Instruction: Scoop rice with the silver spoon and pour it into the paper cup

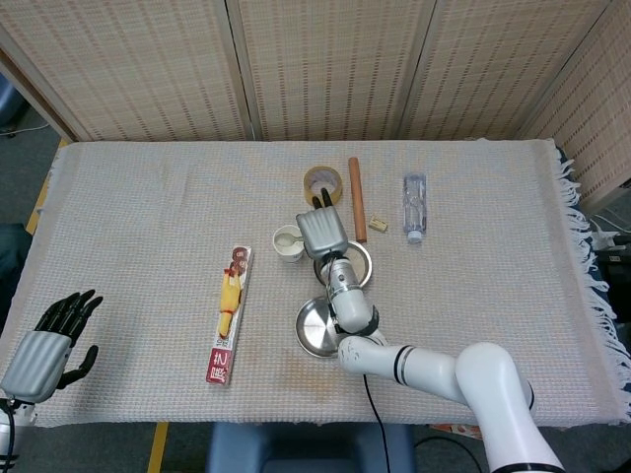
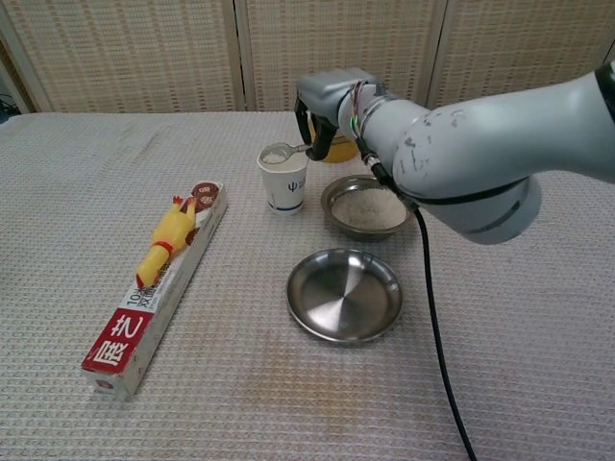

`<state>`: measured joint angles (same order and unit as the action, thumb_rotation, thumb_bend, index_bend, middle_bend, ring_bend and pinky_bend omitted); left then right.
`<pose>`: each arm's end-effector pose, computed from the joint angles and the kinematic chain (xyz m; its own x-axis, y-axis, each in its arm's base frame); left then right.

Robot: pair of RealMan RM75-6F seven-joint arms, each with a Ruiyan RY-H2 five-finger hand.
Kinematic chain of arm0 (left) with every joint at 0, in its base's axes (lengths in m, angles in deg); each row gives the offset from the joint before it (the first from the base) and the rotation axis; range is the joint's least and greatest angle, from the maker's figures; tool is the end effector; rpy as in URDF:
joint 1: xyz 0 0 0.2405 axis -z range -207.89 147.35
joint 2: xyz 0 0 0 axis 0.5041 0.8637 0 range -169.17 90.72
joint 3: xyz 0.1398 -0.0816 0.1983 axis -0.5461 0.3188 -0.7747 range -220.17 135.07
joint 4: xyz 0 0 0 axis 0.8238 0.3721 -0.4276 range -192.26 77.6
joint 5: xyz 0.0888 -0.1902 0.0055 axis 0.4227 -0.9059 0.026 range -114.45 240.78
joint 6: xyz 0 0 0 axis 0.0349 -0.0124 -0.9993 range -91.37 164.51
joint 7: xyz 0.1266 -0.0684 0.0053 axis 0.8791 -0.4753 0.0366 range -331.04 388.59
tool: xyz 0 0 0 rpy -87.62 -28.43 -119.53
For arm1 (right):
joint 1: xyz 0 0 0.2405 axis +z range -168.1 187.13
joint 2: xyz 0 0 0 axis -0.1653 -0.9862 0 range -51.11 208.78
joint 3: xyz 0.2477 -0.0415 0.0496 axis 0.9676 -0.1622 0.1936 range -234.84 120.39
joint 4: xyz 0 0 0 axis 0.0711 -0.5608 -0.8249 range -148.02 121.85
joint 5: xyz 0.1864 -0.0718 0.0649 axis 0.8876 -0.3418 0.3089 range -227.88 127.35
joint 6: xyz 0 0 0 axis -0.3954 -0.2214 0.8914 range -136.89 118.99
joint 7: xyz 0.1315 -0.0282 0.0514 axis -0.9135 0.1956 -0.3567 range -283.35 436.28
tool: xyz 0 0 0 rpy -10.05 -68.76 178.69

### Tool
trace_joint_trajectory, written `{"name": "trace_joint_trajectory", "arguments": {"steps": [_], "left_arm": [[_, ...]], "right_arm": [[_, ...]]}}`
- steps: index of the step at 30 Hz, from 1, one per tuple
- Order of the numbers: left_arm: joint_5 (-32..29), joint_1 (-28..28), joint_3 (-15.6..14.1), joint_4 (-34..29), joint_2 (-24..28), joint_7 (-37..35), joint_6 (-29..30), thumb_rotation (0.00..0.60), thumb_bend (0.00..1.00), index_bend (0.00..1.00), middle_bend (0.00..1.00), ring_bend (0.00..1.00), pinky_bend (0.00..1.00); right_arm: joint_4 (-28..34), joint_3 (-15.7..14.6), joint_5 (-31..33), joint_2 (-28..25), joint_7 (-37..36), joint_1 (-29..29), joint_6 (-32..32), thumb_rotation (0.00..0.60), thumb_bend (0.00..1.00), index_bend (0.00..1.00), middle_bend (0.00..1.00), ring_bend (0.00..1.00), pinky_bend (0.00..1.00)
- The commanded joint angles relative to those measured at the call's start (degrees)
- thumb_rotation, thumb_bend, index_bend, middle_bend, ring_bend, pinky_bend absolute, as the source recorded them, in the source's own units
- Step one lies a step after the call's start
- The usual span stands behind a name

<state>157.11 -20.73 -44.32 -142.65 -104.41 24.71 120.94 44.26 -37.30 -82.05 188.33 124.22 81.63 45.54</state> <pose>-0.3087 0.1898 0.1441 0.4476 0.0599 0.8922 0.8794 -0.2107 -0.4270 -0.0099 -0.4340 -0.0775 0.6368 -0.1061 0.7637 -0.7547 -0.2888 0.5891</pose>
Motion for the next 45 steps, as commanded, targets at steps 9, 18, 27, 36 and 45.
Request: {"name": "trace_joint_trajectory", "arguments": {"steps": [9,18,27,36,45], "left_arm": [[0.14,0.05,-0.01,-0.30,0.15,0.26,-0.14,0.600,0.47,0.00,0.00,0.00,0.11],[0.07,-0.10,0.08,-0.33,0.34,-0.06,0.10,0.600,0.47,0.00,0.00,0.00,0.11],[1.01,-0.39,-0.19,-0.49,0.63,-0.43,1.00,0.600,0.47,0.00,0.00,0.00,0.11],[1.39,-0.89,-0.37,-0.48,0.89,-0.56,1.81,0.600,0.47,0.00,0.00,0.00,0.11],[1.18,-0.57,-0.67,-0.79,-0.28,2.46,0.10,0.600,0.47,0.00,0.00,0.00,0.11]], "right_arm": [[-4.15,-7.84,-5.80,4.64,25.15,3.80,9.37,0.600,0.34,0.95,0.60,0.13,0.01],[-6.41,-13.34,-16.09,7.90,36.12,3.57,16.04,0.600,0.34,0.95,0.60,0.13,0.00],[-2.96,-11.99,-18.70,6.76,40.75,1.29,16.88,0.600,0.34,0.95,0.60,0.13,0.00],[23.60,-3.18,-20.68,-6.32,8.87,-8.77,16.41,0.600,0.34,0.95,0.60,0.13,0.00],[48.89,-6.65,-22.29,-30.40,-25.18,-23.03,-1.24,0.600,0.34,0.94,0.60,0.13,0.00]]}}
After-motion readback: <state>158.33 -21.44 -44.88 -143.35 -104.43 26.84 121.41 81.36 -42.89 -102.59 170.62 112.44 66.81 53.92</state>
